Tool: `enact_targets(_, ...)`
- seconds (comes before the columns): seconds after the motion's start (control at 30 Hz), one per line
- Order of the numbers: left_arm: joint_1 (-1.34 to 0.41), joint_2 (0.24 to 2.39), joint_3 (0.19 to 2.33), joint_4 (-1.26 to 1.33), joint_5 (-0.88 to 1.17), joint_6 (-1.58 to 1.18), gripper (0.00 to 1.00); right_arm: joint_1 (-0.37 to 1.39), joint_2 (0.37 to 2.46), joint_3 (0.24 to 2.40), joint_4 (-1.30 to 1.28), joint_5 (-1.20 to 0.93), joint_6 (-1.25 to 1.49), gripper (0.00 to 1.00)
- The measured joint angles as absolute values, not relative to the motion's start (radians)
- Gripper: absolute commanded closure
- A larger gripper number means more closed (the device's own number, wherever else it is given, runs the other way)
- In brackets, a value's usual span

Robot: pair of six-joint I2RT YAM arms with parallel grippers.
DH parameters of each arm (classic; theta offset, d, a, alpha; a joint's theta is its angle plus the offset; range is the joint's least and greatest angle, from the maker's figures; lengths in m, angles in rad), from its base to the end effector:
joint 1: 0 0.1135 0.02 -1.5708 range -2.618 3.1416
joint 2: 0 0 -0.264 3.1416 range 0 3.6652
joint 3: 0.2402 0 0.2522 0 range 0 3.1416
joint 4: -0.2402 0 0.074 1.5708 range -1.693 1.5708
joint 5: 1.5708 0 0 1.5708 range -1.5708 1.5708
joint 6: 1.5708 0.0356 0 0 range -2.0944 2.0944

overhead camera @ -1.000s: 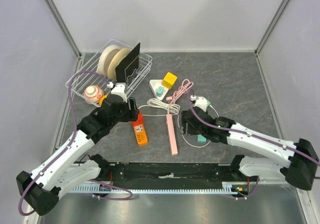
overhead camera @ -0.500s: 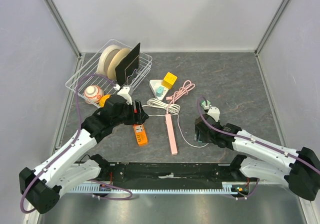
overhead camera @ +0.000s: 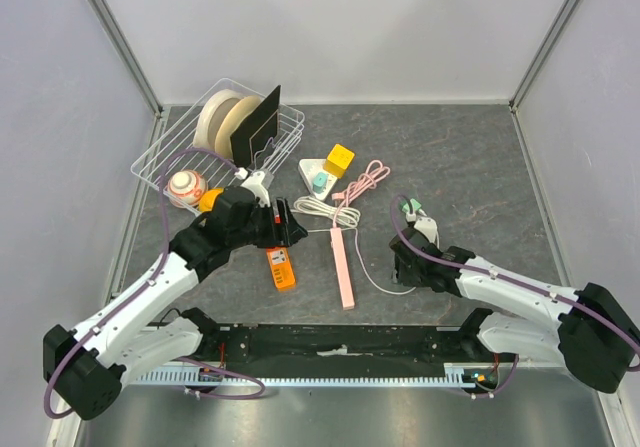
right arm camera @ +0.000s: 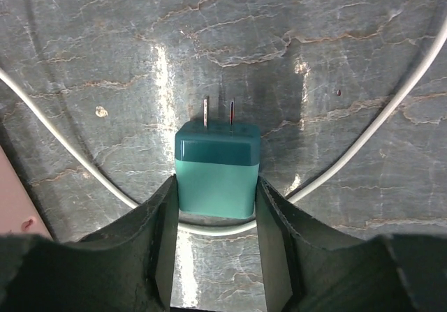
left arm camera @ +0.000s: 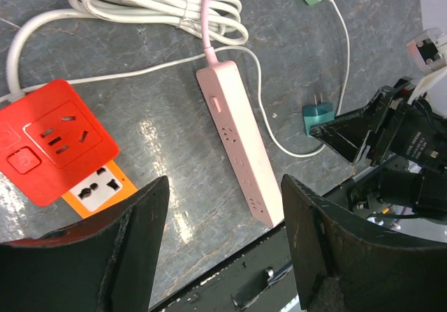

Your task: Insert the plug

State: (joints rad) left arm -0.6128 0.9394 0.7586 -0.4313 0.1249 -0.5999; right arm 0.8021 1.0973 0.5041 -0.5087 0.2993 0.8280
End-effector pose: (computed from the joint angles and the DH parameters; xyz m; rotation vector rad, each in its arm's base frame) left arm 0.1655 -0.1218 0.2788 0.0895 2.2970 -0.7986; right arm 0.1362 0.1257 0.1649 0.1274 2.5996 0.1831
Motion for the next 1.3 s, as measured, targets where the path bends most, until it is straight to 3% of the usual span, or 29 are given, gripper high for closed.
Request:
enact_targets(0.07,-0.615,0.942,0.759,-0.427,0.138,-0.61,0.28,0.802,1.097,0.504,-0.507,0.293,0.82,0.86)
enact_targets(0.17,-0.616,0.949,0.759,-0.411,0.163,-0.625,0.28,0.802,1.086,0.505,-0.509,0.284,0.799,0.91)
enact_targets(0.47,-0.624,1.024,0.759,-0.328,0.293,-0.719,0.25,0.822,0.983,0.615,-0.484,0.183,0.6,0.9)
enact_targets(0.97,-0.676,1.205,0.826,-0.184,0.405,-0.849,0.23,0.909,0.985,0.71,-0.25,-0.051,0.247,0.89)
enact_targets(1.3,-0.703,1.29,0.843,-0.139,0.474,-0.871,0.33,0.915,0.987,0.713,-0.205,-0.096,0.188,0.89)
